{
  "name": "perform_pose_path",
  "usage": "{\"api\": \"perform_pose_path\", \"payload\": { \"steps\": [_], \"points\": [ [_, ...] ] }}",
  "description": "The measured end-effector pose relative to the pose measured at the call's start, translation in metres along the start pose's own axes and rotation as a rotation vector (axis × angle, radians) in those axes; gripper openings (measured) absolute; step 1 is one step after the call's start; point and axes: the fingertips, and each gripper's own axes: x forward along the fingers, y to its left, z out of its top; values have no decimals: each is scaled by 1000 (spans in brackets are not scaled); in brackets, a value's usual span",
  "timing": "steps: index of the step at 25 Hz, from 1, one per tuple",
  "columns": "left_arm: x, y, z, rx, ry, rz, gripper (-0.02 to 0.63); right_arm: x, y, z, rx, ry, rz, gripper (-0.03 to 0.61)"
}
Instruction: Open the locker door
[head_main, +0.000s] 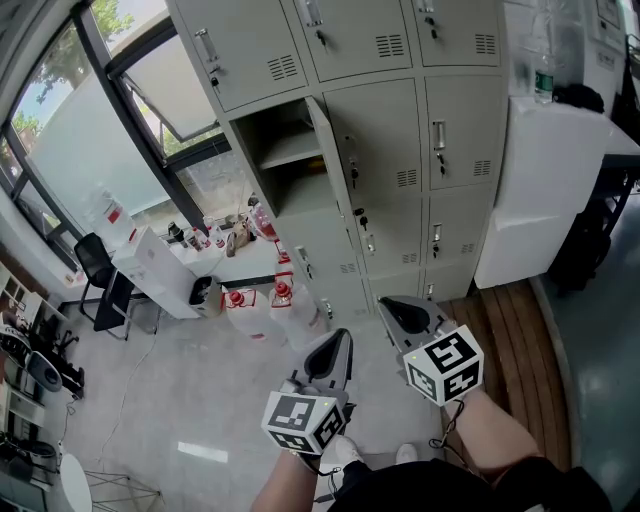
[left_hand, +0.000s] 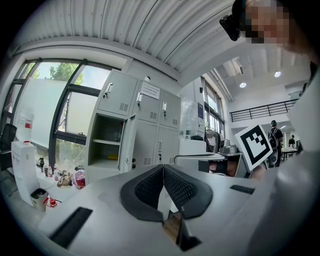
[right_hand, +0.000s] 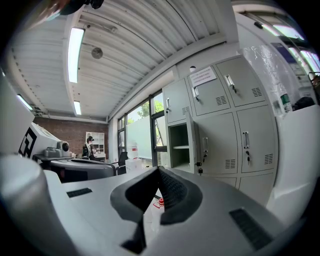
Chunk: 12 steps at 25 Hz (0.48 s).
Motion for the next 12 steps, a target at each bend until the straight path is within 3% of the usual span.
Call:
{"api": "perform_pose_path", "payload": {
  "steps": [12],
  "points": [
    [-5, -11, 1, 2, -6, 7, 17, -11, 4, 1, -7, -2, 13, 54]
  ]
}}
